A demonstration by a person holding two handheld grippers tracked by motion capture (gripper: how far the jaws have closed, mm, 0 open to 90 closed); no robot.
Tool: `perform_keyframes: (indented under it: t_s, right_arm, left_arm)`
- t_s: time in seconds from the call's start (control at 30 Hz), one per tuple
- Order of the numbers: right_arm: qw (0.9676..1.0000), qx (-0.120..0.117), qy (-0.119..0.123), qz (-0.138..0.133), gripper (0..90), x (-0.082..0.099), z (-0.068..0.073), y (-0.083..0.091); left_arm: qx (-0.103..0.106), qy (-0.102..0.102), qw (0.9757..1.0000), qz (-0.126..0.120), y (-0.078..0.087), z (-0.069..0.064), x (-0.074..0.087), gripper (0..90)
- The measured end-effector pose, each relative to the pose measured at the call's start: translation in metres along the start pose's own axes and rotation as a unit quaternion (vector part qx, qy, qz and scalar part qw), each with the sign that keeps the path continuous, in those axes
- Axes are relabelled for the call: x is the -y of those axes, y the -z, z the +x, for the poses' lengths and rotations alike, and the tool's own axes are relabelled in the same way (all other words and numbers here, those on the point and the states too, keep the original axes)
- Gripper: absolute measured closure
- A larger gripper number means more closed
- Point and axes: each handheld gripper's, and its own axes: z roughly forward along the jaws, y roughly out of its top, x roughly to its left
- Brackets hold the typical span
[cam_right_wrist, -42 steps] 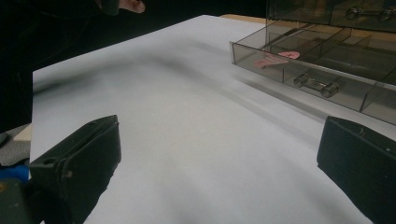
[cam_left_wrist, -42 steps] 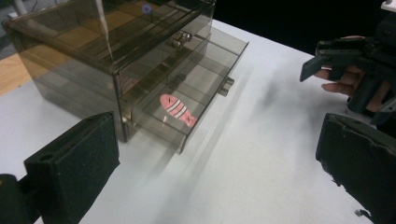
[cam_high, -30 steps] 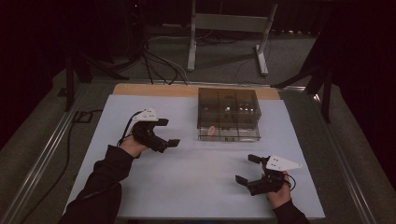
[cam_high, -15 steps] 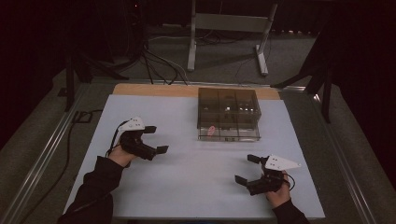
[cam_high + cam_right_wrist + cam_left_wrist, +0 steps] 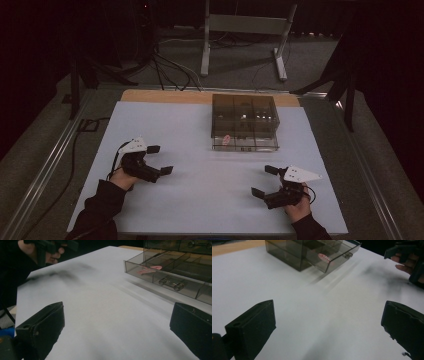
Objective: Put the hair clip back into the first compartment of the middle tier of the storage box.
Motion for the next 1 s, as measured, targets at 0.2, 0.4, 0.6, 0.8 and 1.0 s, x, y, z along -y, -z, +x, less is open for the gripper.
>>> perform_keyframes:
  t_s: [0.2,0.4,0.6,0.8,1.0]
  right_arm:
    - [1.0000,-0.001,-0.002,-0.001,0.0,0.000,0.000,0.000]
    - [1.0000,0.000,-0.001,0.000,0.0,0.000,-0.001,0.000]
    - [1.0000,0.001,0.000,0.002,0.0,0.000,0.000,0.000]
    - [1.0000,0.001,0.001,0.003,0.0,0.000,0.000,0.000]
    - [1.0000,0.001,0.002,0.002,0.0,0.000,0.000,0.001]
  left_arm:
    - [-0.010,0.010,0.9999,-0.005,0.006,0.001,0.015,0.5]
    - [-0.021,0.015,0.9996,0.004,0.013,-0.002,0.029,0.5]
    - [-0.035,0.020,0.9992,0.000,0.023,-0.005,0.040,0.5]
    - [-0.046,0.023,0.9987,0.004,0.029,-0.009,0.049,0.5]
    - [-0.055,0.028,0.9980,0.009,0.035,-0.011,0.058,0.5]
